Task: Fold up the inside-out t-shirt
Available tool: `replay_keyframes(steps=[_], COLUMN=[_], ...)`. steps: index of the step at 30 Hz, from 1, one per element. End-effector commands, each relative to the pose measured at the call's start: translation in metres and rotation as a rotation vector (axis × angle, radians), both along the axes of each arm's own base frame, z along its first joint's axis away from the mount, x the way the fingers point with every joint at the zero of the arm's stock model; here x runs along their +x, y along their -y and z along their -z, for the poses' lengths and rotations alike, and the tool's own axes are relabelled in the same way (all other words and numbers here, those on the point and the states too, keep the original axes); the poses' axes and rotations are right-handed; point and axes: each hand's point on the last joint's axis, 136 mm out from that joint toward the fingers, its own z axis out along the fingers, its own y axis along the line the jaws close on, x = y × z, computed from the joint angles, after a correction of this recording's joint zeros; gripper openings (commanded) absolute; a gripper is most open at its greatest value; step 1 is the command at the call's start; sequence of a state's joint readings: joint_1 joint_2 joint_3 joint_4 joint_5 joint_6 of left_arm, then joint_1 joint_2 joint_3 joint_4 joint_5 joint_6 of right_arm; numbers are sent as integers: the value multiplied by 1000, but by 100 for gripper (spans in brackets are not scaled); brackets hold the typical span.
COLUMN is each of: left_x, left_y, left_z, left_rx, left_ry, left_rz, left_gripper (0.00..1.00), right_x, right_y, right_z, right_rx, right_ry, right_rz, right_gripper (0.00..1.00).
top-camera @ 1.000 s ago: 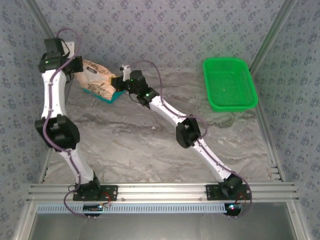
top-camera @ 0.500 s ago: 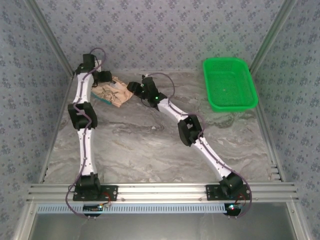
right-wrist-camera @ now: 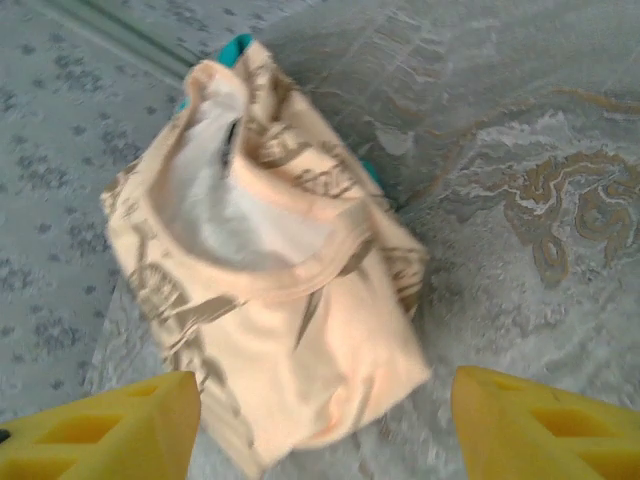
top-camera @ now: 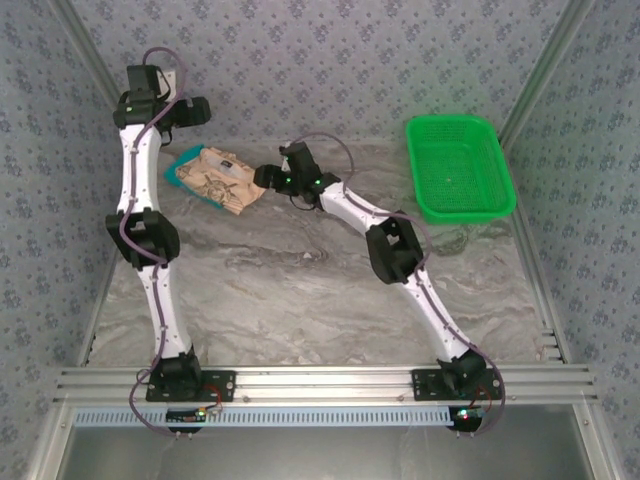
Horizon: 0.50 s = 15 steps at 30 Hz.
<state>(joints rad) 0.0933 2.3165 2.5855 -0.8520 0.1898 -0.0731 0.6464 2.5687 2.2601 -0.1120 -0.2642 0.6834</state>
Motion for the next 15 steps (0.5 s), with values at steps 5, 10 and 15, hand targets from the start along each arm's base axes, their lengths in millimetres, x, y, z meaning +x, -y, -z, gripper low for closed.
replay_keyframes(steps=[5, 10, 15], left_x=[-64, -98, -137], left_y=[15, 32, 49], left_z=[-39, -40, -33], left_rx=[26, 46, 6], left_ry=[4, 51, 90], left_rz=[-41, -63, -82], left_gripper=[100, 100, 100], right_x=[-48, -96, -134], right_y=[46, 95, 157], right_z=[-120, -143, -143], right_rx=[-105, -241, -376], right_ry=[342, 476, 484], right_rz=[-47, -47, 26], right_gripper=[75, 83, 84])
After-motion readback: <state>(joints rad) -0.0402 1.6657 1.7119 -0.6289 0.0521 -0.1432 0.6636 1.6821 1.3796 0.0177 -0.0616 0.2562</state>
